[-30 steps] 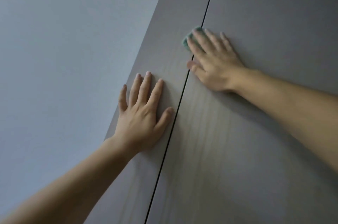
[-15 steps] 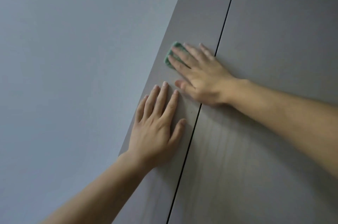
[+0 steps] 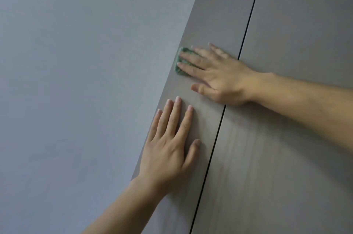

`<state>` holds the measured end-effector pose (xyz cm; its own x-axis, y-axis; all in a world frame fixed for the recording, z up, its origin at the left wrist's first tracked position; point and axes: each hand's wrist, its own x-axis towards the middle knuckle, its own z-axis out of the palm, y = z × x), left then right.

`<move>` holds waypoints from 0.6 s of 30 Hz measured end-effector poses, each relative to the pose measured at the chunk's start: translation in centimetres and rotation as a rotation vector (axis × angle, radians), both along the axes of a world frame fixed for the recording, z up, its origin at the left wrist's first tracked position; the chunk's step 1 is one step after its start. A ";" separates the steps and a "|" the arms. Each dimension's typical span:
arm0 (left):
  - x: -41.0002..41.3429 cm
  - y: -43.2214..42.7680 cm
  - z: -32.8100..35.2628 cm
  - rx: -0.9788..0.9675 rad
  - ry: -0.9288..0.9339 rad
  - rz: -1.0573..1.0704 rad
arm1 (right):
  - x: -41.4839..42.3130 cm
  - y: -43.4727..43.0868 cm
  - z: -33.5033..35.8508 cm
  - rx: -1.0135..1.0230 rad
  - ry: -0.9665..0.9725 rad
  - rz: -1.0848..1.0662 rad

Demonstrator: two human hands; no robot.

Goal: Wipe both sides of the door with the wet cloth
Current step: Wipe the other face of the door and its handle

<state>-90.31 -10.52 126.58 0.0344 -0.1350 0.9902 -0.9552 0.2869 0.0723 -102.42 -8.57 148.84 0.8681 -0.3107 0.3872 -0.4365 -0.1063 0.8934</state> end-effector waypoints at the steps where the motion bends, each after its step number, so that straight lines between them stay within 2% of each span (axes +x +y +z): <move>1: 0.0 0.0 0.0 -0.002 0.008 -0.005 | -1.1 -0.2 1.7 -0.026 -0.070 -0.003; 4: -0.1 0.1 0.3 -0.004 0.029 -0.011 | -5.2 0.3 6.7 -0.093 -0.528 0.011; 5: -0.1 0.0 0.4 -0.008 0.036 -0.012 | -5.7 0.7 6.4 -0.091 -0.616 0.007; 6: -0.2 0.1 0.4 -0.008 0.042 -0.012 | -5.8 0.7 4.9 -0.109 -0.610 0.015; 9: -0.3 0.0 0.3 0.000 0.037 -0.001 | -6.9 -0.3 -1.5 -0.080 -0.264 0.073; 10: -0.2 0.0 0.3 0.002 0.032 -0.001 | -7.7 -0.5 -1.6 -0.079 -0.206 0.086; 11: -0.2 0.0 0.3 0.002 0.030 -0.002 | -8.2 -0.2 -0.4 -0.093 -0.222 0.085; 15: -0.3 0.1 0.2 -0.005 0.028 0.013 | -8.6 0.9 5.7 -0.058 -0.753 0.017; 16: -0.3 0.1 0.2 -0.006 0.027 0.017 | -7.6 0.8 4.8 -0.057 -0.766 0.016; 18: -0.3 0.2 0.3 0.002 0.022 0.008 | -5.9 0.1 -0.1 -0.077 -0.548 0.050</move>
<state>-90.64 -10.30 126.89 0.0573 -0.1365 0.9890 -0.9555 0.2795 0.0940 -108.28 -8.44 148.69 0.5465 -0.2277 0.8059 -0.8355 -0.0823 0.5434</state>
